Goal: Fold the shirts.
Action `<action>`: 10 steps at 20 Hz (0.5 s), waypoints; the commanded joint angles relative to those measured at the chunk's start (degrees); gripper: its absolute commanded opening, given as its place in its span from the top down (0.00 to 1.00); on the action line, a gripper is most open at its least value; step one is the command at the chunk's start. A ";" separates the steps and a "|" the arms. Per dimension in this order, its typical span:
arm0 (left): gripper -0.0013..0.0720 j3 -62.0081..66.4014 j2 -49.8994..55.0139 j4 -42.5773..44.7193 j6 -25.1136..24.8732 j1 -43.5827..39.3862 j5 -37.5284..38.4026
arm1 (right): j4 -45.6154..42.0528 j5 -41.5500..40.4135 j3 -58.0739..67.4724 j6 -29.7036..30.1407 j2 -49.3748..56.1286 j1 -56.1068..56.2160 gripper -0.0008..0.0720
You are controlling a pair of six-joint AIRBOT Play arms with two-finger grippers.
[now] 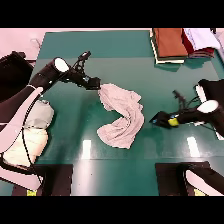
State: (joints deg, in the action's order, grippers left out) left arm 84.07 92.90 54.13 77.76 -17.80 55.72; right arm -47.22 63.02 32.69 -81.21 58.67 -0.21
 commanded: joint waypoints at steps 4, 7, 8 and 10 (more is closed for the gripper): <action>0.95 0.26 -0.13 0.22 -0.24 0.11 0.96 | 5.84 -13.16 2.45 0.85 11.72 15.37 0.62; 0.95 1.27 -3.91 3.67 -0.20 0.35 0.42 | -1.33 -11.32 10.36 0.90 12.02 16.63 0.97; 0.95 2.91 -6.64 5.22 -0.22 1.11 0.76 | -5.20 -8.72 13.66 0.85 9.94 15.76 0.97; 0.95 7.61 -13.40 7.41 -0.28 3.39 1.25 | -13.09 -0.44 22.34 0.61 3.23 12.09 0.97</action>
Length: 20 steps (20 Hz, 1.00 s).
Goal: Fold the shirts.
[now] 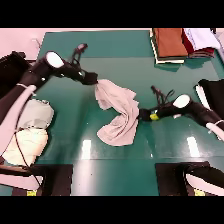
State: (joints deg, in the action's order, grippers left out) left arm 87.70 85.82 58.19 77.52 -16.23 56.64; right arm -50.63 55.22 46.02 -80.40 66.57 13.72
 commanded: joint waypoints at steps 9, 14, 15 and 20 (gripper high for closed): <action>0.95 13.94 -23.98 4.83 -4.59 -6.08 4.37 | -13.94 24.50 38.16 -4.57 -19.17 -11.34 0.97; 0.95 3.96 -20.15 12.17 -4.52 -14.95 11.65 | -14.10 25.86 28.94 -5.31 -19.17 -11.37 0.97; 0.95 -0.28 -19.37 12.11 -4.50 -16.33 11.82 | -14.08 25.49 26.03 -5.31 -19.17 -11.37 0.97; 0.43 -18.03 -15.56 5.90 -4.28 -20.44 11.37 | -13.92 21.16 14.45 -5.29 -19.17 -11.37 0.97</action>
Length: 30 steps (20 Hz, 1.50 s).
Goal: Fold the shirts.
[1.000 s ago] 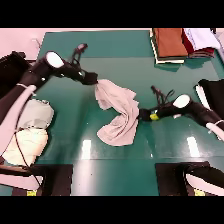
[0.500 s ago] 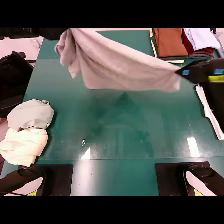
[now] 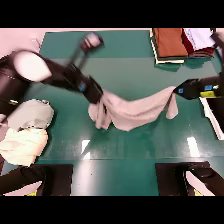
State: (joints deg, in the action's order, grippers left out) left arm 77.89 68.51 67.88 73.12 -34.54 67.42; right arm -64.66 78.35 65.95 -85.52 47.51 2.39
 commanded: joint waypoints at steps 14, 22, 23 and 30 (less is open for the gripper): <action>0.28 -18.36 1.68 -10.05 4.79 27.47 -5.16 | 0.66 -6.47 -7.82 -0.20 -0.09 -0.02 0.97; 0.28 -25.77 15.17 -26.82 -1.05 22.80 -10.58 | 0.66 -6.43 -7.82 -0.59 -0.09 -0.02 0.97; 0.28 -25.75 15.41 -26.71 -1.07 21.51 -11.58 | 0.66 -6.45 -7.82 -0.59 -0.07 -0.02 0.97; 0.95 -20.50 14.56 -26.73 -1.20 22.08 -8.76 | 0.59 -8.15 -5.64 -0.55 -0.04 -0.04 0.97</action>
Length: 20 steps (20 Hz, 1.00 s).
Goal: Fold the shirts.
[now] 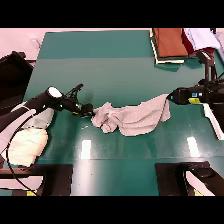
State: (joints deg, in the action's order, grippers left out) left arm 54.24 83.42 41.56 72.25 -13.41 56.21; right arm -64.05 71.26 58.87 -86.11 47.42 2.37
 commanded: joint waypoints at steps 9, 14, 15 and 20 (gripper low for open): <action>0.95 43.21 -27.19 5.51 -0.07 11.02 6.36 | -0.72 4.31 37.03 1.36 -0.02 -0.07 0.97; 0.95 57.51 -34.07 12.33 2.45 11.02 6.14 | -4.87 10.03 48.59 1.16 0.02 -0.07 0.97; 0.95 59.93 -34.27 13.29 2.80 11.02 6.45 | -6.82 10.82 50.27 0.92 0.02 -0.07 0.97; 0.95 62.55 -32.72 15.41 2.78 11.02 4.85 | -11.17 16.90 55.87 -2.71 2.62 -0.07 0.97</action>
State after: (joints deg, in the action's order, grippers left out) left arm 114.65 50.09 54.89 74.67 -2.46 61.71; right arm -72.51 83.66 111.28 -86.78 48.31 2.33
